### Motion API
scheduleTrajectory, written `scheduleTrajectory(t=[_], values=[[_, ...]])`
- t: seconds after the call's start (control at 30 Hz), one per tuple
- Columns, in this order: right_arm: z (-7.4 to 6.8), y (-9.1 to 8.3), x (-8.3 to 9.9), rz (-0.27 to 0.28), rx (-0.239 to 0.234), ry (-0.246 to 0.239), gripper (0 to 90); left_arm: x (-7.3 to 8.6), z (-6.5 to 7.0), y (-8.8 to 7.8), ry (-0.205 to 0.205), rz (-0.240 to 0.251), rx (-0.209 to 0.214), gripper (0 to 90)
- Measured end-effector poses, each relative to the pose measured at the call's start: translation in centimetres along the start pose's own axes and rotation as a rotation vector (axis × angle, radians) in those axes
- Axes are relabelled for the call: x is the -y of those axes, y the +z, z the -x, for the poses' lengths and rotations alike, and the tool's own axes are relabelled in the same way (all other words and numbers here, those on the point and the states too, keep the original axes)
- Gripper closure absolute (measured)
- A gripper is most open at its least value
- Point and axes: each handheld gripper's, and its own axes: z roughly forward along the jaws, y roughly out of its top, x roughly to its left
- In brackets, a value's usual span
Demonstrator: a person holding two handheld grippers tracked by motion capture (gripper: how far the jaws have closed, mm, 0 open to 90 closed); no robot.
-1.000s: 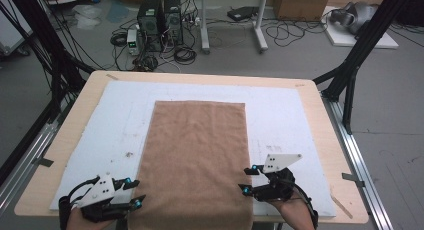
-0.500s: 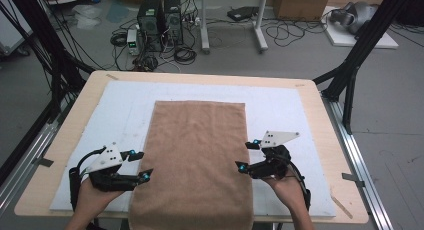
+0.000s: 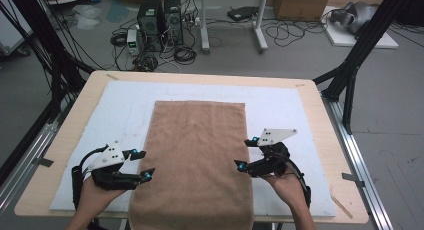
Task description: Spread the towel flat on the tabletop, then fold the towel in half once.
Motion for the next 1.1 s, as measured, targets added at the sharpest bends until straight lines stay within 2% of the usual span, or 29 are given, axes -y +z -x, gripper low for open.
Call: scheduleTrajectory(t=[0.17, 0.33, 0.47, 0.57, 0.77, 0.9, 1.0, 1.1], values=[[-0.2, -0.2, 0.0, -0.009, -0.001, -0.006, 21.9, -0.1, -0.3, 0.2, -0.003, 0.004, 0.007, 35.8], [0.0, -0.1, 0.0, -0.009, 0.003, 0.007, 21.9, -0.2, -0.4, 0.5, -0.002, 0.003, 0.005, 35.7], [0.2, 0.0, -0.2, -0.014, 0.005, 0.001, 21.8, -0.5, -0.7, 0.8, 0.001, -0.006, -0.003, 35.7], [0.6, 0.2, -0.5, -0.024, 0.008, 0.001, 21.8, -1.0, -1.4, 1.2, -0.006, -0.008, -0.024, 35.7], [2.5, 1.0, -1.4, -0.037, 0.036, 0.009, 20.9, -2.6, -3.4, 2.2, -0.014, -0.009, -0.087, 36.6], [4.4, 1.4, -2.3, -0.019, 0.054, 0.041, 20.4, -3.9, -5.0, 3.2, -0.005, -0.020, -0.126, 37.3], [5.8, 1.8, -3.1, -0.002, 0.065, 0.063, 20.5, -4.6, -6.6, 4.0, -0.043, -0.029, -0.113, 37.6], [7.1, 2.5, -3.9, -0.007, 0.092, 0.054, 21.0, -4.8, -8.1, 5.1, -0.054, -0.031, -0.133, 40.0]])
